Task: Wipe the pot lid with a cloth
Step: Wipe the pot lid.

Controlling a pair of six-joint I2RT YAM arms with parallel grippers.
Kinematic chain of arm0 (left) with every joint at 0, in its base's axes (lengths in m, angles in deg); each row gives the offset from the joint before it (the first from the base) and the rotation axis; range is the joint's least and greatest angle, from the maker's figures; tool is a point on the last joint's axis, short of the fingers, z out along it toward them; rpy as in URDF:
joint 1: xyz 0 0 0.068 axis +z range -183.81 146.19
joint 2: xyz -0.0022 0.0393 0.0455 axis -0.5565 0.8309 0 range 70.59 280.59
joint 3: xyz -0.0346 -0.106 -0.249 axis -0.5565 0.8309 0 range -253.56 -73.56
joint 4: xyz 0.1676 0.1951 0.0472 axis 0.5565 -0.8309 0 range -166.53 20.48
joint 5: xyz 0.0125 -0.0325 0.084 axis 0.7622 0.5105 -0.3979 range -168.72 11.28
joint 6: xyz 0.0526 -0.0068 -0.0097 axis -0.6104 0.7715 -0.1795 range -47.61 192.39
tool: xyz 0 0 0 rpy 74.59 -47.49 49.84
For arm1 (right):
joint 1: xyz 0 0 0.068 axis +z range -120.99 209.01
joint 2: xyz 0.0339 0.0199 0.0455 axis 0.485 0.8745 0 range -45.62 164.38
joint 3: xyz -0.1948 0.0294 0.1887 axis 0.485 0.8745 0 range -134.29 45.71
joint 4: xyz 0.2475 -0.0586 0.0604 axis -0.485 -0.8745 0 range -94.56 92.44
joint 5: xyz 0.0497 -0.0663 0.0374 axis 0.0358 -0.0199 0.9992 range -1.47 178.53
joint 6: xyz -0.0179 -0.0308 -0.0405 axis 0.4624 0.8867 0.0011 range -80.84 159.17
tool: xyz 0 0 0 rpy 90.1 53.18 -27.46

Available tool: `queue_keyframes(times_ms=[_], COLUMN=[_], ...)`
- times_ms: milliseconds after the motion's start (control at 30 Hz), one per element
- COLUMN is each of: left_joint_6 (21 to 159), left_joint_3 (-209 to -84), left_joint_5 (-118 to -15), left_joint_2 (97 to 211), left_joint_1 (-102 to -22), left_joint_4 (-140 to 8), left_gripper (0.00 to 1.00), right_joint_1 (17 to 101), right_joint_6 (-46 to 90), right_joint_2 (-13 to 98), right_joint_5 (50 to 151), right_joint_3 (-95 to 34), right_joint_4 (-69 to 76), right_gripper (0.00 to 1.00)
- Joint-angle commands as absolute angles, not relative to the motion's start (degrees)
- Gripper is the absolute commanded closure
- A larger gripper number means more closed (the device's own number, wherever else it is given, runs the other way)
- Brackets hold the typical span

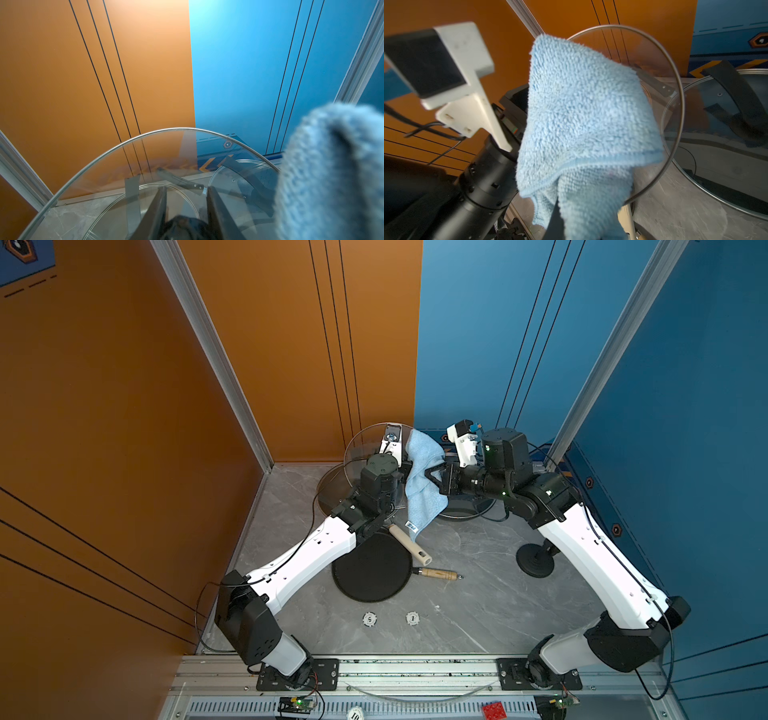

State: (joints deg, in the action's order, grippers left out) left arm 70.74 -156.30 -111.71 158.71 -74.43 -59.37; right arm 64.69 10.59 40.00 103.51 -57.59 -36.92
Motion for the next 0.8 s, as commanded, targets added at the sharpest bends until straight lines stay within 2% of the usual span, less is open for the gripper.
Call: queue_keyframes(times_ms=[0,167,300,400,533,767], left_joint_6=[70.6,70.1,69.0,69.0,68.4,69.0], left_joint_3=[-159.5,-157.1,-155.1,-153.1,-151.6,-153.2], left_joint_5=[-112.5,-114.6,-116.7,-117.9,-119.7,-119.5], left_joint_2=[157.7,155.5,153.3,151.6,150.3,152.3], left_joint_1=[-75.0,-75.8,-76.9,-77.6,-78.2,-77.5], left_joint_4=[-53.2,-53.1,-53.2,-53.1,-53.2,-53.1], left_gripper=[0.67,0.67,0.67,0.68,0.67,0.67], right_joint_1=[64.7,62.9,60.0,56.3,54.6,60.0], right_joint_6=[8.8,9.4,12.7,14.2,13.8,8.8], right_joint_2=[42.0,43.8,44.7,43.2,42.0,40.9], right_joint_5=[102.9,102.2,96.1,95.6,99.2,112.0], right_joint_3=[-54.9,-53.6,-56.9,-59.4,-62.8,-59.6], right_joint_4=[-36.5,-38.1,-44.4,-45.5,-45.0,-33.5], right_gripper=[1.00,1.00,1.00,1.00,1.00,1.00])
